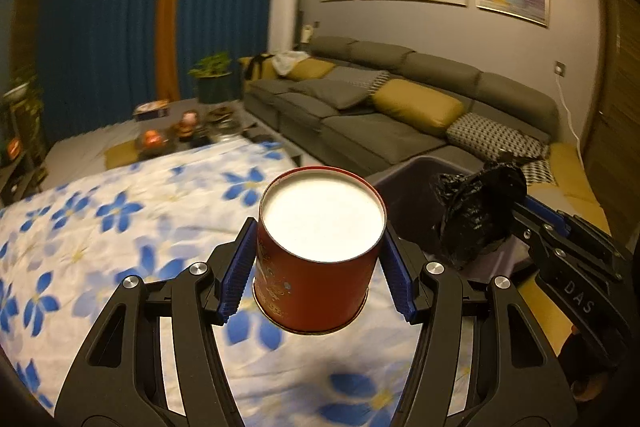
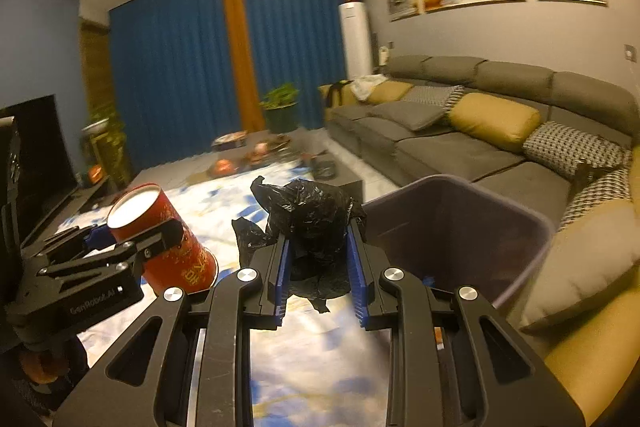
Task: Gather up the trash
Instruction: 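Carry the red cup and black bag with both tools over the grey bin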
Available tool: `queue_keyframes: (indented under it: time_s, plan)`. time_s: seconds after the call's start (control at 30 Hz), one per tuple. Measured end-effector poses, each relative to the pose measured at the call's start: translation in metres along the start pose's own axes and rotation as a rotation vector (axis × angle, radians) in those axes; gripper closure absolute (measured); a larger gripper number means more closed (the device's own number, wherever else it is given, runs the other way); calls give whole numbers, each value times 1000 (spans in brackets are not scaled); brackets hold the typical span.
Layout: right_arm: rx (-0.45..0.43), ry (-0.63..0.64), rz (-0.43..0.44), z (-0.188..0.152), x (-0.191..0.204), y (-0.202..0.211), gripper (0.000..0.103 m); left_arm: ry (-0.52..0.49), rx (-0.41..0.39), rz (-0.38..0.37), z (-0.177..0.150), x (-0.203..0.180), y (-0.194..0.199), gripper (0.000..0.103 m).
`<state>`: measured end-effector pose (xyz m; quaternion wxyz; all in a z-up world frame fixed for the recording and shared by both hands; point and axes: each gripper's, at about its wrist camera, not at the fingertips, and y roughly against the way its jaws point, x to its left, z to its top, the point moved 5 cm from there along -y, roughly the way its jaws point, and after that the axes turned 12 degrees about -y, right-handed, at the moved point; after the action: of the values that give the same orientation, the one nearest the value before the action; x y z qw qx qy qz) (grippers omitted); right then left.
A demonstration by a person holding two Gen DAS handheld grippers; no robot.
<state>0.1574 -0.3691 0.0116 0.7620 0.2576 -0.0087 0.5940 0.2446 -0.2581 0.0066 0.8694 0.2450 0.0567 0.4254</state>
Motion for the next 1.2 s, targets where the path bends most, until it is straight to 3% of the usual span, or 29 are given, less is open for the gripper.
queue_keyframes:
  time_s: [0.37,0.97,1.2]
  plan:
    - [-49,-81,-128,26,-67,-12,76,-25,-18,-132,38,-61,-56,45]
    - [-39,-117,-178,33,-95,-38,75,-23,28,-208,46,-90,-113,44]
    - [-31,-123,-186,36,-102,-48,67,-30,40,-228,44,-94,-125,43]
